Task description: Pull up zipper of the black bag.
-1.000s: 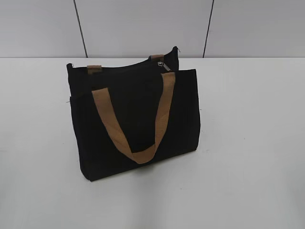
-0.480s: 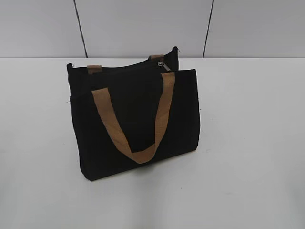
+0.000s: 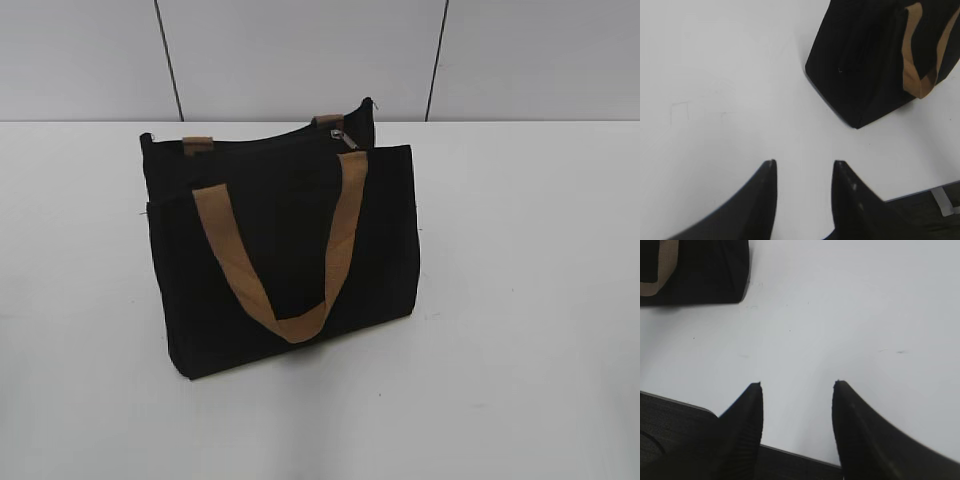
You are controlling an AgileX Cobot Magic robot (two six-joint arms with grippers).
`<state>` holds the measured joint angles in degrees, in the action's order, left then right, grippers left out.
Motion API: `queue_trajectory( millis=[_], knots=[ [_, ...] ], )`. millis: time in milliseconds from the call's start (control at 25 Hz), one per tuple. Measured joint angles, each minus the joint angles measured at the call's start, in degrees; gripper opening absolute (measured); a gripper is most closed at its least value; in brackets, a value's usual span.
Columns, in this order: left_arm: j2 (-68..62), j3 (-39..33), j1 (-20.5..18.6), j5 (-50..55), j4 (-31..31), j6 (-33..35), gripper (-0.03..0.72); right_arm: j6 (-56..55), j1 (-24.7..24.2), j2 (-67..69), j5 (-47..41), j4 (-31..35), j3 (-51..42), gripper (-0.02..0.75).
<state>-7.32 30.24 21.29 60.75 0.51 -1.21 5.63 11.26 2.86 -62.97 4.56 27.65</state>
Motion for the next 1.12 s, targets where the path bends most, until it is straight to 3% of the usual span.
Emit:
queue_trajectory(
  millis=[280,480,840,1120],
  knots=[
    [0.0,0.0,-1.24,0.0,-0.05,0.06,0.248,-0.06,-0.2,0.0,0.0,0.0,0.0,0.36],
    [1.32,-0.05,-6.27,0.0,-0.16,0.06,0.242,-0.06,-0.5,0.0,0.0,0.0,0.0,0.36],
    [7.83,-0.05,-16.02,-0.01,0.14,0.06,0.241,-0.06,-9.21,-0.15,0.06,-0.06,-0.05,0.36],
    [7.83,-0.05,-16.59,-0.01,0.0,0.06,0.241,-0.06,-11.6,-3.23,0.12,-0.01,-0.05,0.36]
  ],
)
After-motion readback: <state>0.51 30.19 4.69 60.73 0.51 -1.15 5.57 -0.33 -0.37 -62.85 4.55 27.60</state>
